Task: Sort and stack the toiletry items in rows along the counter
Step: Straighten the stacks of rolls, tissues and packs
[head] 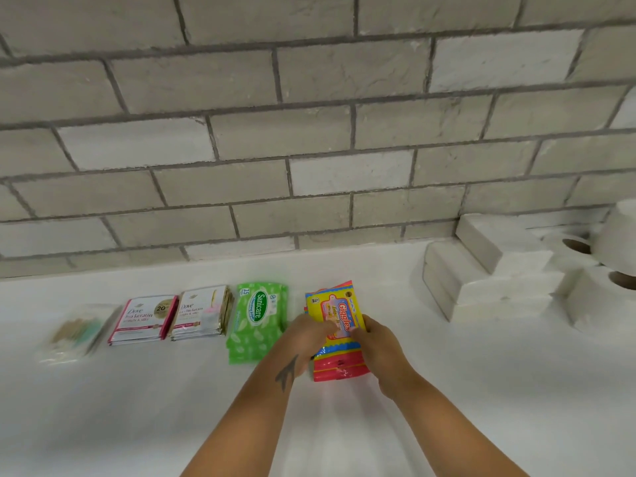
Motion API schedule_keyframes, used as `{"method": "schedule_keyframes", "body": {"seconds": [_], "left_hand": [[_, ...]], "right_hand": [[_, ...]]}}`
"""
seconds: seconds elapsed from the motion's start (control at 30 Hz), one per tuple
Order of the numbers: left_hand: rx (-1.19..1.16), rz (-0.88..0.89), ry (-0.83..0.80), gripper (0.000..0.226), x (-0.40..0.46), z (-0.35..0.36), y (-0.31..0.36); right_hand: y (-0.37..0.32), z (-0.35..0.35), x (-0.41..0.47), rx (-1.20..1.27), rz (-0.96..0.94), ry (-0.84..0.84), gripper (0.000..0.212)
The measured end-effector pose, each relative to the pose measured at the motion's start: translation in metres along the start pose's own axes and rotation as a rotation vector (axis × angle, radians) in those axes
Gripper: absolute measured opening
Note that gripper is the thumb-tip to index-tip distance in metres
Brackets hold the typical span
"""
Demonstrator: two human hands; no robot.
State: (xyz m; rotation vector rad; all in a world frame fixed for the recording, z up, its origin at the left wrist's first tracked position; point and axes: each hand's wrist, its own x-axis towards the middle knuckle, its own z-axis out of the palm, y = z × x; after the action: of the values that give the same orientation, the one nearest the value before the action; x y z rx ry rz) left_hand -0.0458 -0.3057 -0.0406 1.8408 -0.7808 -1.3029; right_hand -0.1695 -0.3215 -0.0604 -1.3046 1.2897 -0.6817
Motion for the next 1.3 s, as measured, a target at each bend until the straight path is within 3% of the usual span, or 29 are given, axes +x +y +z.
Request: {"method": "schedule_keyframes", "body": {"seconds": [0.63, 0.77, 0.87, 0.97, 1.03, 1.07, 1.2, 1.3], "left_hand": [[0.027, 0.118, -0.1, 0.006, -0.07, 0.072, -0.034], [-0.03, 0.143, -0.145, 0.019, -0.08, 0.083, -0.035], [-0.096, 0.206, -0.21, 0.044, -0.086, 0.086, -0.037], [0.132, 0.366, -0.207, 0.065, -0.103, 0.084, -0.046], [0.404, 0.47, -0.145, 0.111, -0.104, 0.084, -0.058], [0.51, 0.513, -0.117, 0.12, -0.101, 0.085, -0.065], [0.725, 0.617, 0.015, 0.115, -0.087, 0.094, -0.083], [0.759, 0.627, 0.055, 0.102, -0.083, 0.095, -0.086]], "right_hand": [[0.047, -0.077, -0.076, 0.002, -0.042, 0.046, 0.021], [0.052, -0.088, -0.082, -0.014, -0.04, 0.04, 0.025], [0.053, -0.095, -0.086, 0.02, -0.043, 0.018, 0.045], [0.058, -0.104, -0.091, -0.006, -0.188, -0.043, 0.069], [0.062, -0.11, -0.096, -0.195, -0.309, -0.126, 0.082], [0.065, -0.111, -0.097, -0.314, -0.361, -0.161, 0.088], [0.076, -0.109, -0.098, -0.633, -0.459, -0.139, 0.091], [0.079, -0.108, -0.096, -0.554, -0.406, -0.092, 0.07]]}}
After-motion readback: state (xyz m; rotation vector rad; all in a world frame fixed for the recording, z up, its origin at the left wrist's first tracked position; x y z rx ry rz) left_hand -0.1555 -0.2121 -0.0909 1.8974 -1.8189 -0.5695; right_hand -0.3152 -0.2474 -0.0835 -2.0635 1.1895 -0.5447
